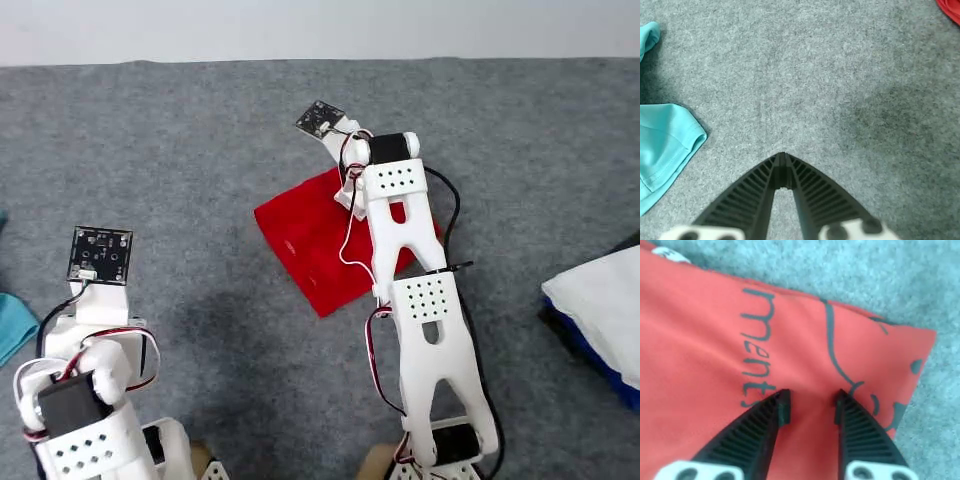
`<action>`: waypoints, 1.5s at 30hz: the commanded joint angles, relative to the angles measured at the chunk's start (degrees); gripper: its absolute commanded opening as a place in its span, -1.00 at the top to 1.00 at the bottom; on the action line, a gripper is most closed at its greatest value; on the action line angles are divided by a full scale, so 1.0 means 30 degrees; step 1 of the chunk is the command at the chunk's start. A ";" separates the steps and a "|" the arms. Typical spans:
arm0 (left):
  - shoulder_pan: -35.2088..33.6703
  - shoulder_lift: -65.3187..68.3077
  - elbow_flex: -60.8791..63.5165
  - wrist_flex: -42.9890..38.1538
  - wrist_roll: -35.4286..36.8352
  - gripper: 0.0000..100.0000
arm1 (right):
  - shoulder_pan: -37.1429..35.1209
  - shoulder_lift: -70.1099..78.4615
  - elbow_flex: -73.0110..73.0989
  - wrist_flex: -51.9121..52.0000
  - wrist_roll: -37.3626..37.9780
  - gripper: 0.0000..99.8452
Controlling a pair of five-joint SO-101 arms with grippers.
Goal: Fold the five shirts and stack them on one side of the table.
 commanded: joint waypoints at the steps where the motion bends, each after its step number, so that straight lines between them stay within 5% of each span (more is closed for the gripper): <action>1: 0.0059 -0.0117 -0.0161 -0.0117 -0.0176 0.99 | 0.0278 -0.0689 -0.1700 0.0044 0.0147 0.68; 14: 0.0176 -0.0117 -0.0161 -0.0117 -0.0176 0.99 | -0.1568 -0.4352 -0.2139 0.3033 -0.1026 0.69; 22: 0.1700 -0.0205 -0.0161 -0.0117 -0.0176 0.99 | -0.0864 -0.9714 0.5773 0.3033 -0.2286 0.69; 32: 0.1377 -0.0264 -0.0278 -0.0117 -0.0205 0.99 | 0.0718 -1.5751 1.4359 0.2945 -0.9407 0.81; 39: -0.2110 -0.0264 -0.0366 -0.0733 -0.0234 0.99 | 0.1245 -1.5663 1.5941 0.2769 -1.4007 0.80; 45: -0.4396 -0.0264 -0.0366 -0.1524 -0.0234 0.99 | 0.1245 -1.5663 1.7055 0.2711 -1.8696 0.57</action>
